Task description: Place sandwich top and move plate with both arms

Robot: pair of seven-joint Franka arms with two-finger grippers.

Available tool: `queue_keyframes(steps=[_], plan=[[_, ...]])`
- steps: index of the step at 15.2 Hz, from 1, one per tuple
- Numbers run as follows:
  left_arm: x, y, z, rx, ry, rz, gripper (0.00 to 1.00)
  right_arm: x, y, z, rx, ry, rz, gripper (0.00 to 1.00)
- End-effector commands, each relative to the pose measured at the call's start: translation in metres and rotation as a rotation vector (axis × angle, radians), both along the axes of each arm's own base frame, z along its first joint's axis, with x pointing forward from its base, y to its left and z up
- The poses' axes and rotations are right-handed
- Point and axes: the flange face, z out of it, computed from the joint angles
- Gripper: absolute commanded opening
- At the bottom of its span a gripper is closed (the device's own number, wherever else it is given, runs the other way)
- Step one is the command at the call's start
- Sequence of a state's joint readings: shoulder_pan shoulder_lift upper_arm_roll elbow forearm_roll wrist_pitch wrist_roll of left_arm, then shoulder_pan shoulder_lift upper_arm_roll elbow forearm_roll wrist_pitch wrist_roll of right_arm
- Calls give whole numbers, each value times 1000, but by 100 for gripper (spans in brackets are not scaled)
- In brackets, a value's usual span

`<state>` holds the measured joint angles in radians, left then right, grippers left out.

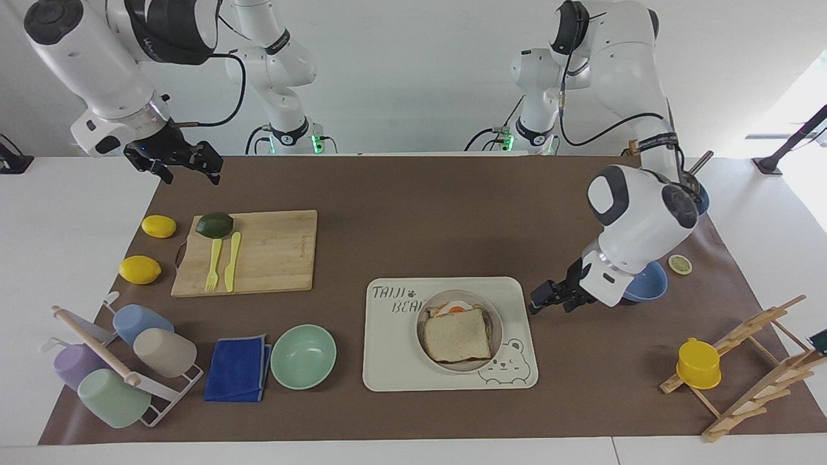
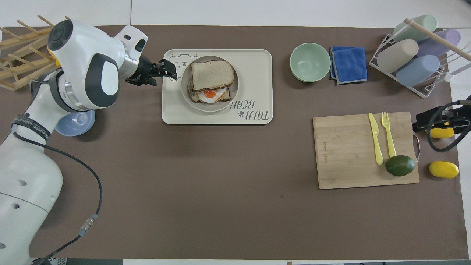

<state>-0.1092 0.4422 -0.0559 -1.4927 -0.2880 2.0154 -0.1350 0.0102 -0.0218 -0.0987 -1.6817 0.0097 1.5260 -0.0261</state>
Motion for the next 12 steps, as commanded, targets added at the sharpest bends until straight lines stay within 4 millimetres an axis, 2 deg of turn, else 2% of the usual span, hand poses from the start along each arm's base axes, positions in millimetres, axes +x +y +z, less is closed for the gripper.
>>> queue_keyframes(steps=[1,4,5,7,9,11,12], plan=[[-29,36,57,75,14,-30,100,-5,2,3,-7,9,23,100],[-59,70,122,134,1,-14,100,-6,3,3,-7,11,25,100],[-69,86,139,143,2,7,100,-6,4,3,-7,11,26,100],[-89,105,172,151,-2,37,100,-6,3,3,-7,11,26,100],[-111,112,197,218,8,34,100,-6,3,3,-7,11,26,100],[-136,99,217,271,46,-4,100,-5,3,3,-7,9,26,100],[-148,101,227,283,65,-8,100,-5,3,3,-7,9,26,100]])
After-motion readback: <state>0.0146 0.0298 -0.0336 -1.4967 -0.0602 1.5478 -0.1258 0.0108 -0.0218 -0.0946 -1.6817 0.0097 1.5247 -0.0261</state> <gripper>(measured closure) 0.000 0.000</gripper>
